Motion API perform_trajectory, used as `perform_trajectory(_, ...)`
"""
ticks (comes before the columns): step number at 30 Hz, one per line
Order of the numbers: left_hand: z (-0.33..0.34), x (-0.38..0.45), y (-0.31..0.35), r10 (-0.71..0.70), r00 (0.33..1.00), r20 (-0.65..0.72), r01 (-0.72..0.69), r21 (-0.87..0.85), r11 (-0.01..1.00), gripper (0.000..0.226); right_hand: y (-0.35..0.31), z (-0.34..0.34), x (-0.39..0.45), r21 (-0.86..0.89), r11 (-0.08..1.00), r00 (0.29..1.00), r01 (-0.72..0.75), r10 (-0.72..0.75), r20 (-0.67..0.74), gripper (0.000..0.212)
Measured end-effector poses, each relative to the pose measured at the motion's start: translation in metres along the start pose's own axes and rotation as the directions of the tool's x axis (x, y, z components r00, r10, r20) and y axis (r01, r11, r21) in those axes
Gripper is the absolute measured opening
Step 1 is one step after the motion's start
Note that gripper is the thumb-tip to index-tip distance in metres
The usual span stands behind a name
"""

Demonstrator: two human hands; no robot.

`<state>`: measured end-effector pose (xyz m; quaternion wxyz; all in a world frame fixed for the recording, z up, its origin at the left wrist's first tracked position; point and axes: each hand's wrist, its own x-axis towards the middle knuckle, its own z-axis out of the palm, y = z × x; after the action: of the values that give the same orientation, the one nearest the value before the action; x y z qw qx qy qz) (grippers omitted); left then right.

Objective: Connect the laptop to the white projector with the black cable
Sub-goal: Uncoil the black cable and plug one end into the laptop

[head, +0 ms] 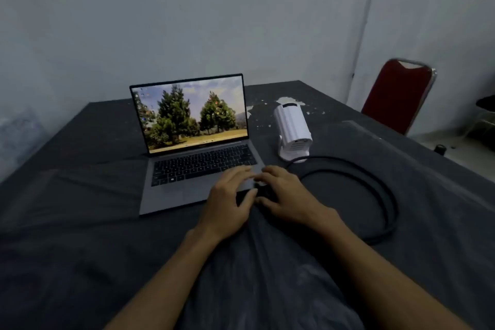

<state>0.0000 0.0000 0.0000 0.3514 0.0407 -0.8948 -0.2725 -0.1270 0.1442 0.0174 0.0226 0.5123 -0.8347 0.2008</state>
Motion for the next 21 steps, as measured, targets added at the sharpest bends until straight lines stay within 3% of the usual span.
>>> perform_trajectory(3,-0.002,0.002,-0.006,-0.026,0.999,-0.045,0.028,0.034,0.999,0.027,-0.001,0.002,0.003,-0.076,0.995,0.996,-0.065,0.06,-0.062,0.053)
perform_trajectory(7,0.001,0.0,-0.004,-0.032,0.998,-0.061,0.034,0.042,0.999,0.018,0.002,-0.005,-0.002,-0.189,0.926,0.938,-0.328,0.295,-0.18,0.06)
perform_trajectory(9,0.0,-0.001,-0.005,-0.03,0.998,-0.054,0.032,0.037,0.999,0.016,0.006,-0.011,-0.004,-0.181,0.882,0.899,-0.435,0.413,-0.147,0.069)
perform_trajectory(11,0.0,-0.001,-0.004,-0.028,0.999,-0.045,0.029,0.036,0.999,0.015,0.01,-0.017,-0.004,-0.132,0.858,0.868,-0.497,0.491,-0.077,0.07)
perform_trajectory(16,-0.001,-0.001,-0.001,0.009,1.0,-0.019,-0.008,0.047,0.999,0.012,0.016,-0.033,-0.007,0.061,0.808,0.81,-0.586,0.587,0.018,0.045)
perform_trajectory(21,-0.001,-0.002,0.0,0.015,1.0,0.022,-0.017,0.061,0.998,0.012,0.023,-0.035,-0.006,0.219,0.722,0.748,-0.657,0.66,0.07,0.058)
